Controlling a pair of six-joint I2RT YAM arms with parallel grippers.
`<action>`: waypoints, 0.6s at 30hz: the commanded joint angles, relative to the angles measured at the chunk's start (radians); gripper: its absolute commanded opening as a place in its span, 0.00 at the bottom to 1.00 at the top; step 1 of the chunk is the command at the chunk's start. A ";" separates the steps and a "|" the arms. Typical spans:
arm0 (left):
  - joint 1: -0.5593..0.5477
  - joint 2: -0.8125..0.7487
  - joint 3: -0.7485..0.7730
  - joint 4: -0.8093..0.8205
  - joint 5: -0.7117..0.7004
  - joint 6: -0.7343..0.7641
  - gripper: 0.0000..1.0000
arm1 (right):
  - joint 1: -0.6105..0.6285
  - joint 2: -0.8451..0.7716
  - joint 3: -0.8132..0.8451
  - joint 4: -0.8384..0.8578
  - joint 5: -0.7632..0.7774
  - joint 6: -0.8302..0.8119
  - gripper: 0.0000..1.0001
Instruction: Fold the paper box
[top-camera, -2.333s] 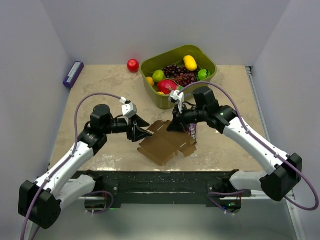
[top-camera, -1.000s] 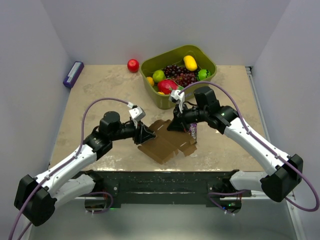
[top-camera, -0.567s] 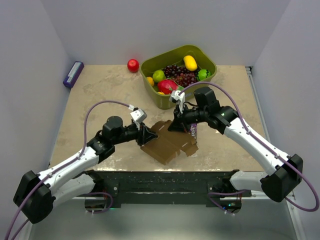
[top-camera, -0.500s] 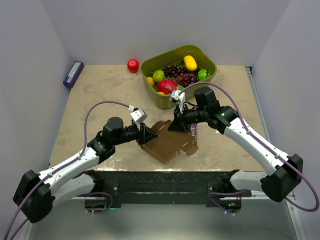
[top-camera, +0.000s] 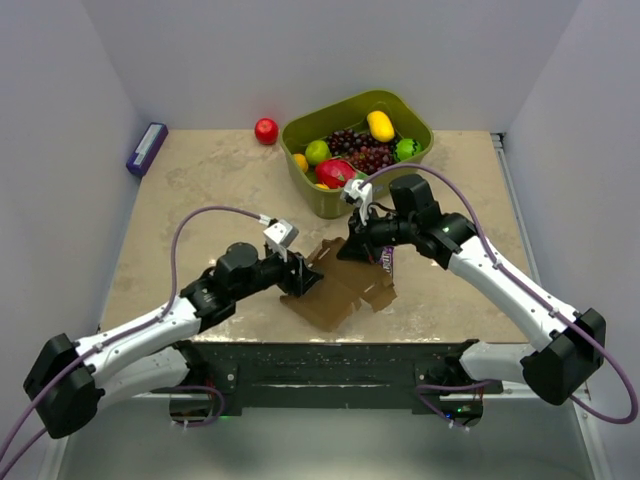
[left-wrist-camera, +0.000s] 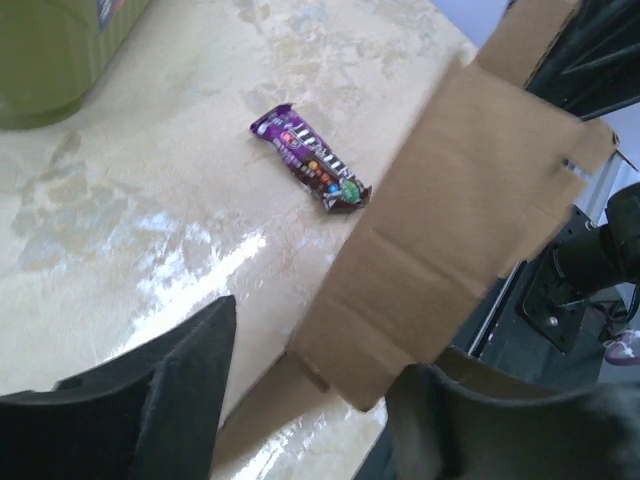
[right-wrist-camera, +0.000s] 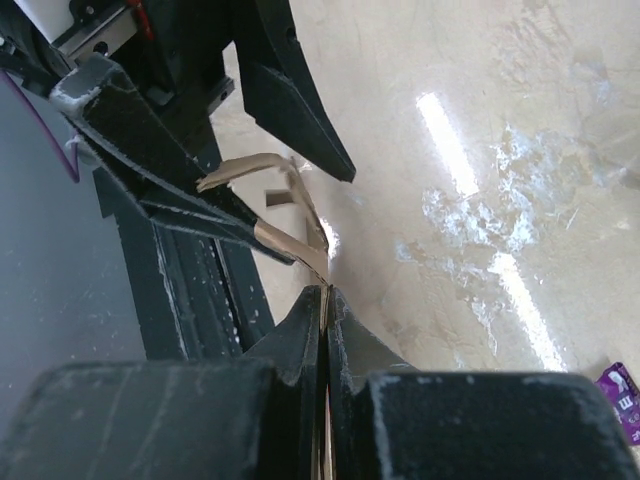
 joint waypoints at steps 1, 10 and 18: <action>-0.006 -0.108 0.137 -0.202 -0.090 0.067 0.68 | 0.013 -0.004 0.007 0.054 -0.006 0.013 0.00; -0.005 -0.124 0.342 -0.295 -0.080 0.152 0.70 | 0.013 -0.009 0.009 0.045 -0.024 0.007 0.00; 0.020 0.028 0.471 -0.304 -0.047 0.244 0.67 | 0.015 -0.020 0.007 0.045 -0.035 0.004 0.00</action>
